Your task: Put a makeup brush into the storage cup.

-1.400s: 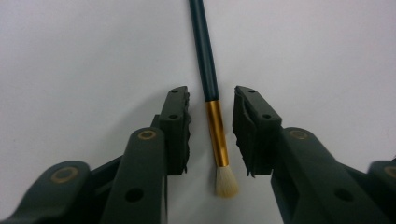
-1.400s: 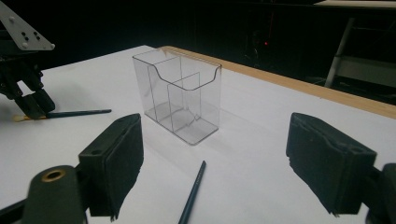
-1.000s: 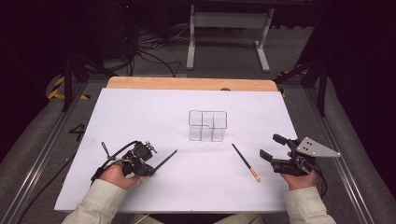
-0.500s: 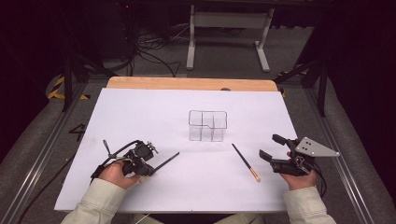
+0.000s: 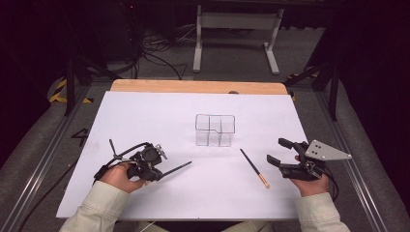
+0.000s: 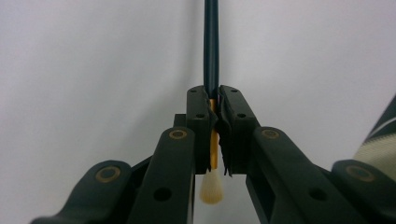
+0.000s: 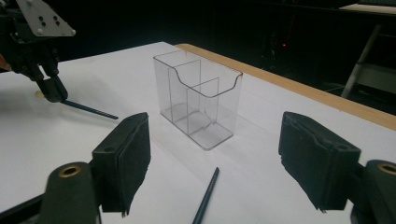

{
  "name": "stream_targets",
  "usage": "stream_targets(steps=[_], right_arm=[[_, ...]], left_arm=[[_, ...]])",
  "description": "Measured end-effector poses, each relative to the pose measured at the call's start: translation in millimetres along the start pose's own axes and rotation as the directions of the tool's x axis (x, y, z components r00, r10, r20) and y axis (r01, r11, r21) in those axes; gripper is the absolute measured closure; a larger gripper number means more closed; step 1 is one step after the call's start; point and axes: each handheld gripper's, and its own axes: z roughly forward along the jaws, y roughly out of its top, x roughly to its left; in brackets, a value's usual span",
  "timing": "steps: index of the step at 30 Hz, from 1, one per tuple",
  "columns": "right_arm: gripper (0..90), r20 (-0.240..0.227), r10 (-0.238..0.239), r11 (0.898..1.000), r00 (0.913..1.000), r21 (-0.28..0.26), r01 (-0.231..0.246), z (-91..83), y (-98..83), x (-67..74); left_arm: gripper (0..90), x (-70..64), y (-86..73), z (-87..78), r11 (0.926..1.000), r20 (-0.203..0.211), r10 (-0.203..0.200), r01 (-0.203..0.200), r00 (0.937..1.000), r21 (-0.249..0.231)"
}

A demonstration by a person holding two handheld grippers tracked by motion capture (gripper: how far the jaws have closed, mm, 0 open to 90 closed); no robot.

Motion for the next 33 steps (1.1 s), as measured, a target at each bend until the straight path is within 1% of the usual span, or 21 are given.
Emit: stream_targets(steps=[1,2,4,7,8,10,11,12,13,15,16,17,19,20,21,23,24,26,27,30,33], right_arm=[[26.3,-0.008,-0.004,1.0,1.0,0.002,0.004,0.2,1.2,0.0],[27.0,-0.013,-0.01,1.0,0.9999,0.004,0.01,0.1,2.6,0.2],[29.2,-0.026,-0.015,1.0,0.9995,-0.003,0.015,0.0,4.2,1.0],[30.9,-0.067,0.012,1.0,0.9977,0.011,-0.011,1.4,7.4,1.2],[30.9,-0.08,0.012,1.0,0.9967,0.019,-0.011,2.2,9.2,1.4],[30.9,-0.088,0.003,1.0,0.9961,0.026,0.0,3.6,12.6,3.0],[30.9,-0.088,0.003,1.0,0.9961,0.026,0.0,3.6,12.6,3.0],[31.1,-0.099,-0.007,0.999,0.995,0.03,0.01,6.0,16.9,5.0],[31.2,-0.107,-0.01,0.999,0.9942,0.031,0.013,7.1,18.6,5.7],[31.5,-0.119,-0.014,0.999,0.9927,0.032,0.018,9.0,21.9,6.9],[31.8,-0.127,-0.017,0.999,0.9918,0.033,0.021,9.9,23.7,7.5],[32.0,-0.132,-0.022,0.999,0.991,0.031,0.026,10.7,25.6,8.1],[32.2,-0.14,-0.025,0.999,0.9899,0.033,0.03,11.3,27.5,8.9],[32.4,-0.144,-0.029,0.999,0.9891,0.031,0.034,12.0,28.8,9.4],[32.8,-0.151,-0.044,0.998,0.9876,0.033,0.05,13.4,32.5,11.2],[32.9,-0.159,-0.051,0.998,0.986,0.038,0.058,14.2,34.9,12.5],[32.9,-0.159,-0.051,0.998,0.986,0.038,0.058,14.2,34.9,12.5],[33.9,-0.163,-0.058,0.997,0.9849,0.042,0.066,14.3,37.7,13.6],[34.0,-0.168,-0.058,0.997,0.9842,0.044,0.066,14.2,38.6,13.8],[34.2,-0.171,-0.062,0.997,0.9833,0.045,0.07,13.9,41.1,14.3],[35.1,-0.185,-0.067,0.996,0.9805,0.051,0.078,15.1,44.0,16.1]], left_arm=[[83.2,0.0,0.0,0.0,1.0,0.0,0.0,0.0,1.0,0.0],[83.2,-1.8,2.0,-2.2,0.9999,0.013,0.011,-0.011,0.9999,-0.004],[83.2,-3.7,4.7,-5.1,0.9994,0.023,0.031,-0.03,0.9993,-0.017],[83.2,-6.9,9.4,-9.6,0.9981,0.03,0.057,-0.056,0.9979,-0.025],[83.2,-8.0,11.6,-10.9,0.9973,0.031,0.068,-0.067,0.9972,-0.029],[83.2,-11.4,16.9,-14.7,0.9952,0.031,0.093,-0.092,0.9952,-0.032],[83.2,-11.4,16.9,-14.7,0.9952,0.031,0.093,-0.092,0.9952,-0.032],[83.2,-13.6,21.4,-17.9,0.993,0.034,0.112,-0.111,0.9931,-0.041],[83.2,-13.6,21.4,-17.9,0.993,0.034,0.112,-0.111,0.9931,-0.041],[83.2,-17.3,28.7,-22.2,0.9898,0.039,0.136,-0.134,0.99,-0.05],[83.2,-17.3,28.7,-22.2,0.9898,0.039,0.136,-0.134,0.99,-0.05],[83.2,-20.1,34.2,-23.9,0.9861,0.044,0.158,-0.155,0.9865,-0.06],[83.2,-21.4,36.3,-24.5,0.9853,0.044,0.163,-0.16,0.9856,-0.058],[83.2,-23.3,39.9,-25.0,0.9832,0.043,0.175,-0.172,0.9837,-0.06],[83.2,-26.2,44.5,-25.4,0.9802,0.045,0.19,-0.187,0.9808,-0.065],[83.2,-30.0,49.3,-26.3,0.9769,0.049,0.207,-0.203,0.9772,-0.066],[83.2,-30.0,49.3,-26.3,0.9769,0.049,0.207,-0.203,0.9772,-0.066],[83.2,-33.1,53.7,-27.6,0.9728,0.056,0.225,-0.221,0.9728,-0.071],[83.2,-33.9,55.6,-27.9,0.9693,0.057,0.238,-0.234,0.9696,-0.077],[83.2,-37.6,60.2,-29.6,0.9667,0.055,0.245,-0.24,0.9679,-0.089],[83.2,-40.2,64.2,-29.9,0.9602,0.06,0.271,-0.266,0.9607,-0.087]])
